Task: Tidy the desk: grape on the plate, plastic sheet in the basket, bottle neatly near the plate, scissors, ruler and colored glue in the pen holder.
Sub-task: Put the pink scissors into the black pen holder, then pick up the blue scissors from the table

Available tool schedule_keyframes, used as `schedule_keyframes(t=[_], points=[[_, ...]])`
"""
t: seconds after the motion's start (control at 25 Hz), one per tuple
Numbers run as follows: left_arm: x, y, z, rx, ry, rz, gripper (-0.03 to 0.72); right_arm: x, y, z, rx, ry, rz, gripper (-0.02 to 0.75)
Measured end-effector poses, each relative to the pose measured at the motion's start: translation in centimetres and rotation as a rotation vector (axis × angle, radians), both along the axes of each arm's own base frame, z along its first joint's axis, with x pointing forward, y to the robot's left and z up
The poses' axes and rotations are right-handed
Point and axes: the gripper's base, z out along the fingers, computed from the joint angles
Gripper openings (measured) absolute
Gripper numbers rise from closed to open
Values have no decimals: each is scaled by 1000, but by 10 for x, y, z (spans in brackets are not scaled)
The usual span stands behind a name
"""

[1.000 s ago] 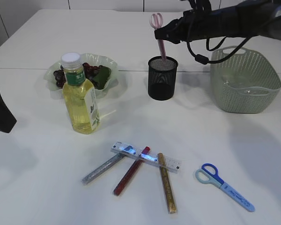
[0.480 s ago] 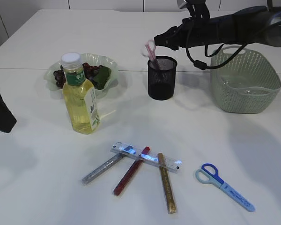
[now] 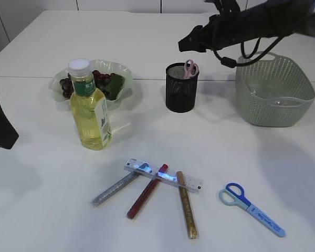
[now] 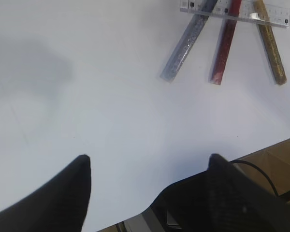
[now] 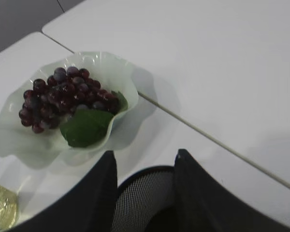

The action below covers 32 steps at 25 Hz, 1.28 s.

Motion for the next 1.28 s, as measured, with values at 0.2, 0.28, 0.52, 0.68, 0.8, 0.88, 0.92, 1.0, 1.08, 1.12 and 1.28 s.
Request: schedule_keyframes(t=[0.2, 0.28, 0.52, 0.68, 0.8, 0.88, 0.92, 1.0, 1.08, 1.12, 1.28], points=[[0, 0, 0, -2, 0, 0, 541, -37, -10, 55, -222, 212, -113, 321], [0, 0, 0, -2, 0, 0, 541, -56, -14, 77, -325, 272, -163, 321], [0, 0, 0, -2, 0, 0, 541, -100, -6, 121, -453, 355, -229, 321], [0, 0, 0, -2, 0, 0, 541, -117, 5, 122, -502, 386, -228, 322], [0, 0, 0, -1, 2, 0, 541, -133, 11, 110, -559, 428, -205, 322], [-1, 0, 0, -1, 7, -2, 541, -145, 16, 98, -591, 468, -178, 322], [-1, 0, 0, 0, 10, -3, 541, -152, 16, 91, -608, 495, -166, 322], [-1, 0, 0, 1, 16, -4, 541, -166, 19, 75, -644, 549, -136, 322], [-2, 0, 0, 1, 18, -5, 541, -181, 19, 63, -680, 593, -112, 322], [-2, 0, 0, 1, 18, -5, 541, -188, 18, 54, -697, 621, -100, 322], [-2, 0, 0, 3, 17, -5, 541, -216, 9, 22, -760, 735, -70, 322]])
